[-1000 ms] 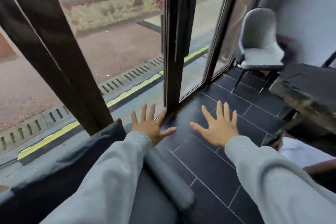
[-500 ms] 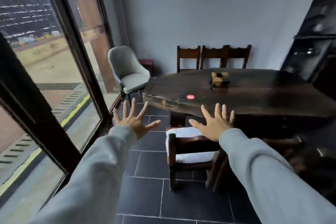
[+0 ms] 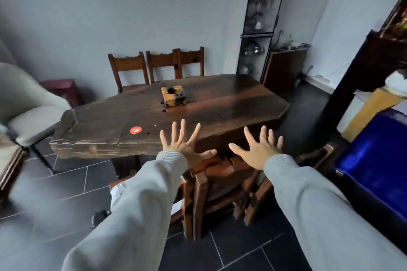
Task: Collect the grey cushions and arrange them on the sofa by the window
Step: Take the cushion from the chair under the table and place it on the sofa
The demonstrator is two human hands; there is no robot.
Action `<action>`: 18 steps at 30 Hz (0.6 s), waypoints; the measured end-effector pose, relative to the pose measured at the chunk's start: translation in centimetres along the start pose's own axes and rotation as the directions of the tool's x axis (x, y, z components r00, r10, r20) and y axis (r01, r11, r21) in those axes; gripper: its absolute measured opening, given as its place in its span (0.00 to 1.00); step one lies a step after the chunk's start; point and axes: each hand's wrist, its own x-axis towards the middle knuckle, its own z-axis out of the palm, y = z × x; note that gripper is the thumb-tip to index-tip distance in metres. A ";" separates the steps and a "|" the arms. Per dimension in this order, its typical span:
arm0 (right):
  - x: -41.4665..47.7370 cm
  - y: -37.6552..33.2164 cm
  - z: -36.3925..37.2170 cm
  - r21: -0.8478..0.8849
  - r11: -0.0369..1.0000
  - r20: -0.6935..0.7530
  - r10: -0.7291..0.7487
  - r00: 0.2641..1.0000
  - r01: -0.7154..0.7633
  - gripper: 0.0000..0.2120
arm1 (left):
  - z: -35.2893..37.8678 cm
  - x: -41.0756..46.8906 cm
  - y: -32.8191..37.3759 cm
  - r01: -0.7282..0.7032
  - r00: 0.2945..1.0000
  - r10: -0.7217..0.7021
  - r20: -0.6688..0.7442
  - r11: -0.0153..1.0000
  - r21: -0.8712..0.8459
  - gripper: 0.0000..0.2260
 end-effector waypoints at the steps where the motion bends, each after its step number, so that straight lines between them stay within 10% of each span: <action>1: 1.5 0.7 -0.3 -0.009 1.000 0.012 0.021 1.000 -0.020 0.50 | 0.5 2.0 1.1 -0.009 1.000 0.009 0.013 1.000 -0.014 0.50; 18: 21.5 12.3 3.3 0.009 0.976 0.255 0.208 0.944 -0.217 0.47 | 10.3 21.3 13.7 -0.064 0.931 0.086 0.355 0.995 -0.073 0.49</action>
